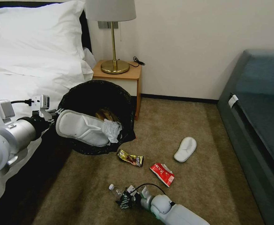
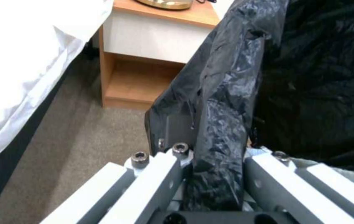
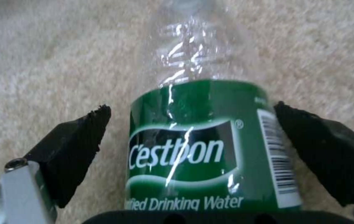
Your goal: Pick up the trash bin, then pick up the garbage on the floor and place it into the trash bin.
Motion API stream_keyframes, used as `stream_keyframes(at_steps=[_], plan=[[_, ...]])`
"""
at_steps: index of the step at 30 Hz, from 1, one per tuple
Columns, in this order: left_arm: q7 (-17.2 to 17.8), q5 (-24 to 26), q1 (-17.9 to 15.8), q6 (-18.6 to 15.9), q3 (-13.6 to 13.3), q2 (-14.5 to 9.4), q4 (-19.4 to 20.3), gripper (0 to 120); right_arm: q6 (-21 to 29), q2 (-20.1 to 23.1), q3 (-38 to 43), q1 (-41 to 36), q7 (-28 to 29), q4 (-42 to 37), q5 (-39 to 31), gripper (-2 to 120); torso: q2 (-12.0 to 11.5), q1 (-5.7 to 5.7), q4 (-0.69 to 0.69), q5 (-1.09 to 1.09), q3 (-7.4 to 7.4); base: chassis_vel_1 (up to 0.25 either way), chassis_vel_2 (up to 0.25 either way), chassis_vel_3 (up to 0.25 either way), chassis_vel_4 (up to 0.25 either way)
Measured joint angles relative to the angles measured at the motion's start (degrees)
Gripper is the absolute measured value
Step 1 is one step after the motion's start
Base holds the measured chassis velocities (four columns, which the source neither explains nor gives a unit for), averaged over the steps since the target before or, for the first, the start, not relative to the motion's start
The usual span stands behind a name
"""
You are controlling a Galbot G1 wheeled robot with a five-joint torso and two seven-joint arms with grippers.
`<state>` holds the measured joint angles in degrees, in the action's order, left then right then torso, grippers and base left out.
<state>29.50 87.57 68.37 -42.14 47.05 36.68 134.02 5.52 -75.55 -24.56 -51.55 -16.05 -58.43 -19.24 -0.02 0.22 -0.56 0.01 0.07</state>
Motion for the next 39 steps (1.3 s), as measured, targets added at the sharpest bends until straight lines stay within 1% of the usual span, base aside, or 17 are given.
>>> stream_keyframes(at_steps=[2,5,7,8,9,10,12,13,16,25,28,31,32,33,34,36,39], plan=[[-0.03,-0.04,0.00,0.00,-0.04,0.03,0.03,1,-0.05,-0.03,-0.29,-0.07,0.44,0.22,0.19,99,0.01,0.00,0.00,0.01,-0.01,0.000,0.000,0.000,0.000],[-0.12,-0.06,-0.03,0.00,-0.08,0.06,0.03,1,-0.21,-0.03,-0.62,-0.28,1.50,0.48,0.80,91,0.03,-0.01,-0.01,-0.01,-0.01,0.000,0.000,0.000,0.000],[-0.20,-0.07,-0.05,0.00,-0.07,0.04,-0.03,1,-0.27,0.02,-0.75,-0.44,2.51,0.33,1.23,82,0.04,-0.01,-0.02,-0.01,-0.02,0.000,0.000,0.000,0.000],[-0.20,-0.07,-0.05,0.00,-0.07,0.04,-0.03,1,-0.27,0.02,-0.75,-0.44,2.51,0.33,1.23,82,0.04,-0.01,-0.02,-0.01,-0.02,0.000,0.000,0.000,0.000],[-0.21,-0.09,-0.05,0.00,-0.06,0.04,-0.09,1,-0.27,0.10,-0.78,-0.48,2.94,0.10,1.33,76,0.04,-0.01,-0.03,-0.04,-0.01,0.000,0.000,0.000,0.000],[-0.21,-0.09,-0.05,0.00,-0.06,0.04,-0.09,1,-0.27,0.10,-0.78,-0.48,2.94,0.10,1.33,76,0.04,-0.01,-0.03,-0.04,-0.01,0.000,0.000,0.000,0.000],[-0.26,-0.10,-0.08,0.00,-0.06,0.04,-0.17,1,-0.23,0.38,-0.92,-0.44,3.45,-0.62,1.52,67,0.03,-0.01,-0.04,-0.04,0.00,0.000,0.000,0.000,0.000],[-0.26,-0.10,-0.08,0.00,-0.06,0.04,-0.17,1,-0.23,0.38,-0.92,-0.44,3.45,-0.62,1.52,67,0.03,-0.01,-0.04,-0.04,0.00,0.000,0.000,0.000,0.000],[-0.31,-0.32,-0.08,0.00,-0.08,0.15,-0.32,1,0.12,0.98,-1.70,-0.35,3.76,-2.11,2.11,56,0.02,0.00,0.00,-0.01,0.02,0.000,0.000,0.000,0.000],[-0.41,-0.58,0.07,0.00,-0.16,0.40,-0.32,1,1.14,3.22,-1.34,-0.94,4.84,-7.33,2.72,38,0.00,0.01,0.02,0.01,0.04,0.000,0.000,0.000,0.000],[-0.45,-0.57,0.22,0.00,-0.16,0.39,-0.20,1,1.80,7.50,1.04,-1.16,4.99,-14.94,2.79,32,-0.01,0.02,0.01,0.02,0.04,0.000,0.000,0.000,0.000],[-0.47,-0.56,0.28,0.00,-0.16,0.32,-0.17,1,1.68,8.45,1.48,-1.16,4.94,-16.00,2.98,32,-0.01,0.02,0.02,0.01,0.03,0.000,0.000,0.000,0.000],[-0.56,-0.51,0.35,0.00,-0.17,0.12,-0.14,1,0.11,11.41,2.61,-1.17,5.04,-18.81,3.58,32,-0.01,0.02,0.00,-0.01,0.02,0.000,0.000,0.000,0.000],[-0.74,-0.42,0.41,0.00,-0.16,-0.16,-0.24,1,-0.92,16.03,5.45,-1.61,5.21,-23.30,4.17,32,-0.01,0.01,0.00,-0.01,0.02,0.000,0.000,0.000,0.000],[-0.74,-0.42,0.41,0.00,-0.16,-0.16,-0.24,1,-0.92,16.03,5.45,-1.61,5.21,-23.30,4.17,32,-0.01,0.01,0.00,-0.01,0.02,0.000,0.000,0.000,0.000],[-1.09,-0.62,0.52,0.00,-0.16,-0.25,-0.47,1,-1.74,19.65,9.20,-2.50,4.64,-27.55,4.06,32,-0.01,0.01,-0.01,0.00,0.02,0.000,0.000,0.000,0.000],[-1.23,-0.66,0.54,0.01,-0.19,-0.26,-0.51,1,-2.32,21.67,11.50,-3.03,3.78,-30.15,3.02,32,-0.01,0.01,-0.01,0.01,0.02,0.000,0.000,0.000,0.000]])
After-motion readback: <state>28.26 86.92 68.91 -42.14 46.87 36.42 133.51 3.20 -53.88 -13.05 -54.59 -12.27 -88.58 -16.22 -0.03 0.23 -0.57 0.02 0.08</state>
